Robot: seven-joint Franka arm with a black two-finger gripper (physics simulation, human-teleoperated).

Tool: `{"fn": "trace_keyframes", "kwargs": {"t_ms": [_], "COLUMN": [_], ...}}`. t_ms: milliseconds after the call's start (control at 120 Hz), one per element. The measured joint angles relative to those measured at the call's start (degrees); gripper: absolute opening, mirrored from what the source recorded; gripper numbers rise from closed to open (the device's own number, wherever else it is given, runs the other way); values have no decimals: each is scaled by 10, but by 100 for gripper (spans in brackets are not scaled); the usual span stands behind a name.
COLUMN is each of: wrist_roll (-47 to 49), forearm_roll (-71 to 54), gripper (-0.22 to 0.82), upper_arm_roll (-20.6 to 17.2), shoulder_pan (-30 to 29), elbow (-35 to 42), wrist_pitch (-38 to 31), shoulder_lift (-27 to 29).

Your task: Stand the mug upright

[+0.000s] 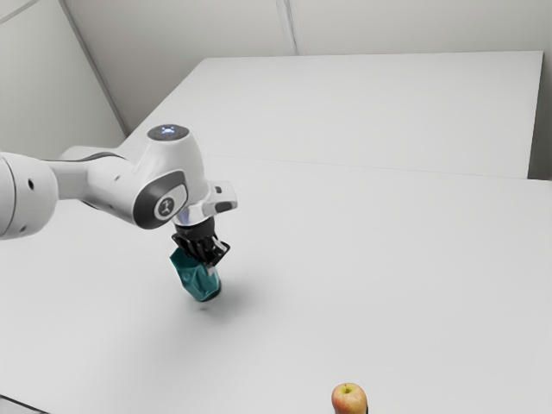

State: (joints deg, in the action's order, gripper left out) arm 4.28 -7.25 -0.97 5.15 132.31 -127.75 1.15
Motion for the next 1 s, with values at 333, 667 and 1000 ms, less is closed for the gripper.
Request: {"fn": "trace_keyframes", "kwargs": {"t_ms": [333,667,1000], "wrist_roll": [16,20,22], "forearm_roll": [5,11,39], "gripper": [5,48,57], "upper_arm_roll": [0,0,-22], "shoulder_pan": [0,0,-9], "elbow": [2,-7,-158], "wrist_pitch": [-6,-11,139], "shoulder_lift": [-5,64,56]}}
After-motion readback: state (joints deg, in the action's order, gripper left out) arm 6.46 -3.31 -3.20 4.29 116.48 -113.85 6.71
